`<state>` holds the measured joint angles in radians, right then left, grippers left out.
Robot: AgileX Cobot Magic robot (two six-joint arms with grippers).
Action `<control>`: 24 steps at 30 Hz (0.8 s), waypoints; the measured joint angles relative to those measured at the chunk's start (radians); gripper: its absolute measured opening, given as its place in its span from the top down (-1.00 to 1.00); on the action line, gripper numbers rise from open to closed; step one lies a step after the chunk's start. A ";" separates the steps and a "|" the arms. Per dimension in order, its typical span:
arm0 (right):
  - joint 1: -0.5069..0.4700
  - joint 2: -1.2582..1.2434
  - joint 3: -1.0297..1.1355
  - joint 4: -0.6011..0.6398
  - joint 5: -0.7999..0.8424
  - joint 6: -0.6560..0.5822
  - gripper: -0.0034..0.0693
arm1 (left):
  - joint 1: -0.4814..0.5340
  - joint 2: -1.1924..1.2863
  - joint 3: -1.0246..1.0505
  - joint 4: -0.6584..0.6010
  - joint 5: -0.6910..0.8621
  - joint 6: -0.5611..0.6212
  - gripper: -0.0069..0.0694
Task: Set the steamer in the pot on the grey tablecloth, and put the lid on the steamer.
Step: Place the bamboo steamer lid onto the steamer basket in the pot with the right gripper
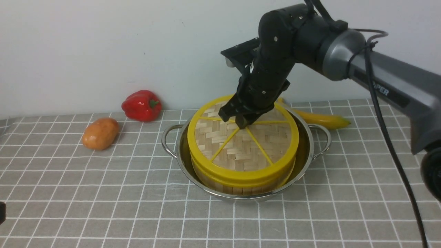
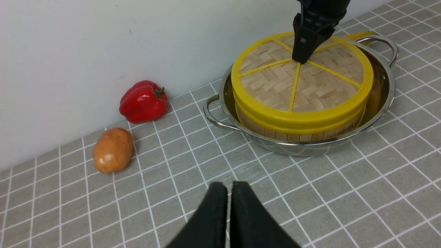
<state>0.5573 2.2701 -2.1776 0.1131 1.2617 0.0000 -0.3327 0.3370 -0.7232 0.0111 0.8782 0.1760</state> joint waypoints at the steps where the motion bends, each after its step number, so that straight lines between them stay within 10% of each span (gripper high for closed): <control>1: 0.000 0.001 -0.004 0.001 0.000 0.006 0.50 | 0.000 0.000 0.000 0.000 0.000 0.000 0.79; 24: -0.001 0.017 -0.009 0.020 -0.011 0.007 0.50 | 0.000 0.000 0.000 0.000 0.012 0.000 0.79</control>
<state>0.5565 2.2875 -2.1869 0.1330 1.2510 0.0069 -0.3327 0.3370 -0.7232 0.0111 0.8907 0.1760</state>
